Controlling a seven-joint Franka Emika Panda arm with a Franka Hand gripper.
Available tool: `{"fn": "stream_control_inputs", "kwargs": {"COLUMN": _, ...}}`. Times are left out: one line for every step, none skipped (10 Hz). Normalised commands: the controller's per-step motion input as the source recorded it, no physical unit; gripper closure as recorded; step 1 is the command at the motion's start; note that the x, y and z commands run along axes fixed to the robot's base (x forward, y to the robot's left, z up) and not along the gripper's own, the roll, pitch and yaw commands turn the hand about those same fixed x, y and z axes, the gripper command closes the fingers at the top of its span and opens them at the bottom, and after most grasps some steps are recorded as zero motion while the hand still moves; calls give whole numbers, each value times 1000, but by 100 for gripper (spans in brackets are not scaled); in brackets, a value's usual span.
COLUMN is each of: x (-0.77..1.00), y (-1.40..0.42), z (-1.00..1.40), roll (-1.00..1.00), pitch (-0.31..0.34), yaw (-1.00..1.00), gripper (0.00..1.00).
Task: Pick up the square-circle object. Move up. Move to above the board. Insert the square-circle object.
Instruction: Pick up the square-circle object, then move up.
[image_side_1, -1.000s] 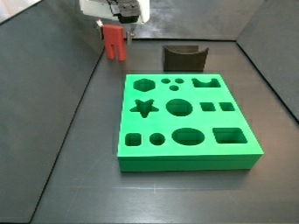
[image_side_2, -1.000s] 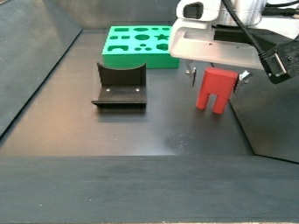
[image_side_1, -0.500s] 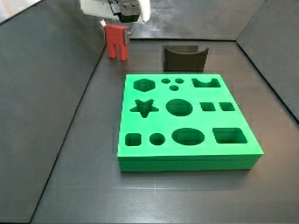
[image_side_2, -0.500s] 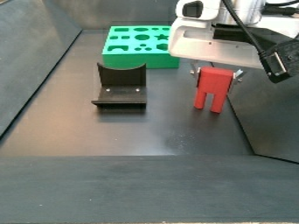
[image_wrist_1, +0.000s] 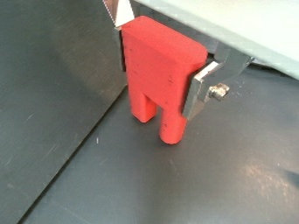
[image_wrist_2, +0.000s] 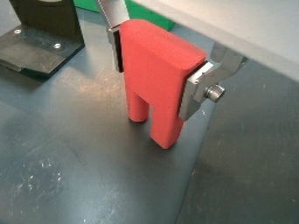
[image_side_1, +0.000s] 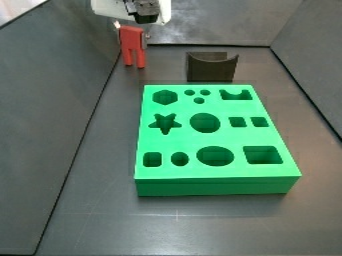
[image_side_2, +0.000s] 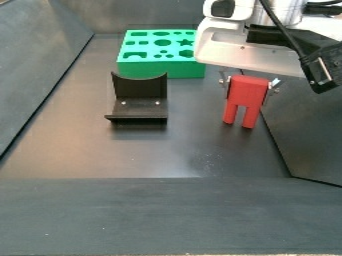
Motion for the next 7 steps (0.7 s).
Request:
{"fn": "stream_control_inputs", "kwargs": {"x": 0, "y": 0, "z": 0, "roll": 0, "pitch": 0, "yaw": 0, "gripper": 100}}
{"fn": "stream_control_inputs", "kwargs": {"x": 0, "y": 0, "z": 0, "roll": 0, "pitch": 0, "yaw": 0, "gripper": 100}}
{"fn": "stream_control_inputs", "kwargs": {"x": 0, "y": 0, "z": 0, "roll": 0, "pitch": 0, "yaw": 0, "gripper": 100}}
{"fn": "stream_control_inputs", "kwargs": {"x": 0, "y": 0, "z": 833, "roll": 0, "pitch": 0, "yaw": 0, "gripper": 100}}
{"fn": "stream_control_inputs", "kwargs": {"x": -31, "y": -3, "z": 818, "roll": -8, "pitch": 30, "yaw": -27, "gripper": 100}}
{"fn": "stream_control_inputs", "kwargs": {"x": -68, "y": -1, "z": 707, "roll": -11, "pitch": 65, "yaw": -30, "gripper": 100}}
{"fn": "stream_control_inputs", "kwargs": {"x": -50, "y": 12, "z": 545, "roll": -2, "pitch": 72, "yaw": -28, "gripper": 100}}
